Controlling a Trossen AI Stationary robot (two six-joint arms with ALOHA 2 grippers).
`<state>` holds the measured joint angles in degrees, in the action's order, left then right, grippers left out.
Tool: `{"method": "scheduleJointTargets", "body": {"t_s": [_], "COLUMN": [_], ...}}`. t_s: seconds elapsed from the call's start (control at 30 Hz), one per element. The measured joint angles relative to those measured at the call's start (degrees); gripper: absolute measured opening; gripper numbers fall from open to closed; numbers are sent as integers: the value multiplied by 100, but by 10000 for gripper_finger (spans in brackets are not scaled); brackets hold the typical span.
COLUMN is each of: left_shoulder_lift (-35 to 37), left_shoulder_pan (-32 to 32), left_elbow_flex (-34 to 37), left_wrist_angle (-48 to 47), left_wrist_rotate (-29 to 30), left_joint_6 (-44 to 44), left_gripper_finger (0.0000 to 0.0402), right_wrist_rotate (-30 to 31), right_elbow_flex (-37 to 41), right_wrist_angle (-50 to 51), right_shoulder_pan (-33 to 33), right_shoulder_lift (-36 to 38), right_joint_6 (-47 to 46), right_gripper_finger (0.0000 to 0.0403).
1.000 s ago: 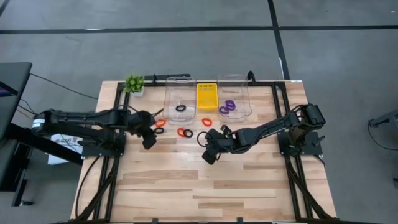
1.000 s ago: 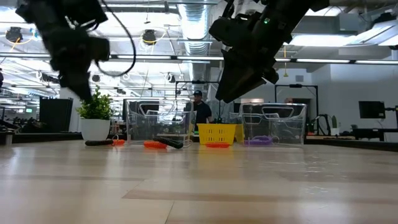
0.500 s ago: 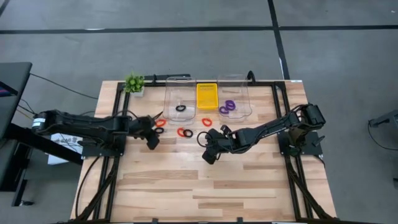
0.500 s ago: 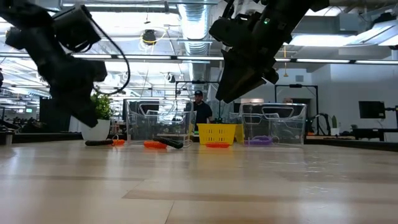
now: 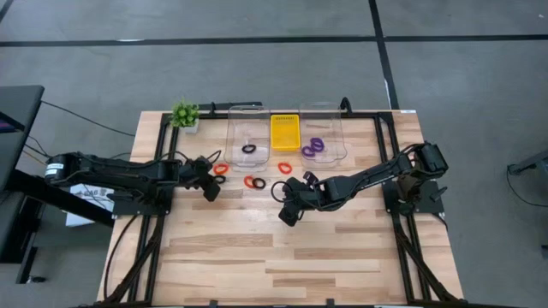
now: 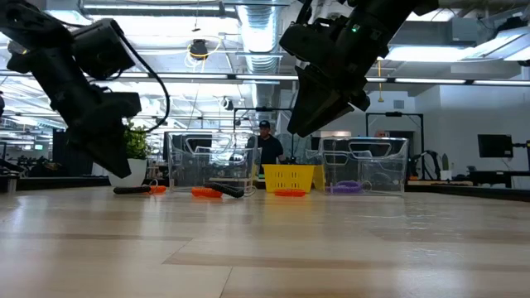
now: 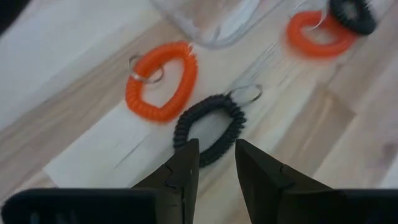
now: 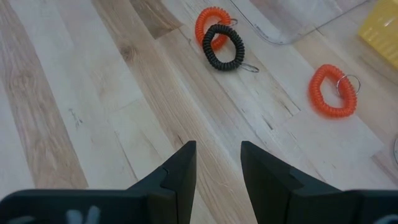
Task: Sort spring keychains
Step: Put the left black spring keychain into the left transparent bin
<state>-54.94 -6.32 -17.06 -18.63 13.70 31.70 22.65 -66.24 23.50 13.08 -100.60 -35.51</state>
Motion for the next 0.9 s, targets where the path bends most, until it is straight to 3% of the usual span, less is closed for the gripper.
{"method": "scheduleJointTargets", "body": {"t_s": [0.4, 0.57, 0.9], "left_shoulder_lift": [-1277, -1349, -1209], "left_shoulder_pan": [-173, -178, 30], "left_elbow_flex": [-29, -31, -18], "left_wrist_angle": [599, 577, 481], "left_wrist_rotate": [106, 14, -394], "left_joint_6": [78, 77, 314], "left_gripper_finger": [102, 96, 38], "right_wrist_rotate": [-24, -28, -27], "right_elbow_flex": [0, 0, 0], "right_wrist_angle": [-2, -2, -2], "right_shoulder_pan": [0, 2, 2], "right_shoulder_lift": [0, 0, 0], "right_joint_6": [-2, -4, -2], "right_gripper_finger": [116, 116, 116]}}
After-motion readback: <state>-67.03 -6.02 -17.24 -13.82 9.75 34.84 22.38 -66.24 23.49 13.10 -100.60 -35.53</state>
